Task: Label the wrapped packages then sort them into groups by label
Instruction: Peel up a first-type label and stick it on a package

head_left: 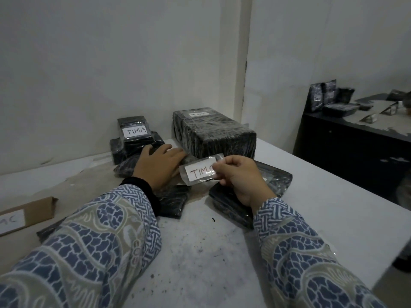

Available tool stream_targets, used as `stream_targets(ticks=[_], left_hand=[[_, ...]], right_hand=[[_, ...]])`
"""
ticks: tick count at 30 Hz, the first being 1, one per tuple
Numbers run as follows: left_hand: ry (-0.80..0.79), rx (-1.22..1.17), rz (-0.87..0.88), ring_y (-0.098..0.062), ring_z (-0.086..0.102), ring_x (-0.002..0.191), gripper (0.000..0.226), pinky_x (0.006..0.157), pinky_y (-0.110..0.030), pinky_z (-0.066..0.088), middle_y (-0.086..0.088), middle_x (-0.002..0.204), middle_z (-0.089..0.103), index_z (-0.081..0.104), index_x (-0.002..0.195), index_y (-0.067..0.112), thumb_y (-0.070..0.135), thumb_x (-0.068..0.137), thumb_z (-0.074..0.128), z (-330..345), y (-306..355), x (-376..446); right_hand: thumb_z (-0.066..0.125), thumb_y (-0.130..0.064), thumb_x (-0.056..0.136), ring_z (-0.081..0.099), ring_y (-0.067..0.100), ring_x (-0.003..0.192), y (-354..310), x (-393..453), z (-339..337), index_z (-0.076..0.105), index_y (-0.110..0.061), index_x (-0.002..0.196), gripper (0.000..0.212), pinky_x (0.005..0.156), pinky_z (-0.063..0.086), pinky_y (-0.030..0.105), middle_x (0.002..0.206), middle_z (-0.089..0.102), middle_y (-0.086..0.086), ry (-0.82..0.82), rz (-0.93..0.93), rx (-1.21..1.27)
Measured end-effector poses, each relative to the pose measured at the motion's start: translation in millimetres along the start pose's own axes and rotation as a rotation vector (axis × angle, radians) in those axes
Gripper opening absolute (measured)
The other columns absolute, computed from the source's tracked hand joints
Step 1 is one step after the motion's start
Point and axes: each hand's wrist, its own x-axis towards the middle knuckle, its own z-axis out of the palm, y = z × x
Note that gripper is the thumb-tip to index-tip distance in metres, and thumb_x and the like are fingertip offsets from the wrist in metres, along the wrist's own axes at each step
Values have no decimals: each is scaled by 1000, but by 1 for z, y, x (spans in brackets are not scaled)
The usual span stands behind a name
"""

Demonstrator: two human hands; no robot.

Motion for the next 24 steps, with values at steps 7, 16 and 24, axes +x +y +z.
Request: stream_targets(ticks=[7, 16, 24], left_hand=[[308, -643, -270, -27, 53, 87, 29, 72, -32, 35, -14, 96, 59, 53, 101, 4, 30, 98, 41, -36, -1, 7], [230, -1641, -665, -21, 62, 78, 25, 49, -24, 52, -9, 90, 61, 50, 102, 10, 32, 100, 37, -49, 24, -20], [-233, -1534, -525, -12, 58, 74, 19, 64, -23, 44, -2, 83, 62, 55, 88, 20, 32, 97, 44, -46, 41, -47]], right_hand=[[62, -2, 84, 60, 6, 47, -3, -3, -4, 58, -10, 72, 15, 37, 39, 16, 58, 66, 3, -29, -28, 160], [60, -4, 85, 60, 8, 50, -3, -10, -2, 57, -12, 72, 16, 44, 42, 17, 65, 67, 5, -155, -101, 120], [60, 0, 77, 63, 13, 57, 0, -18, 1, 57, -10, 70, 12, 50, 50, 17, 63, 70, 5, -367, -73, 109]])
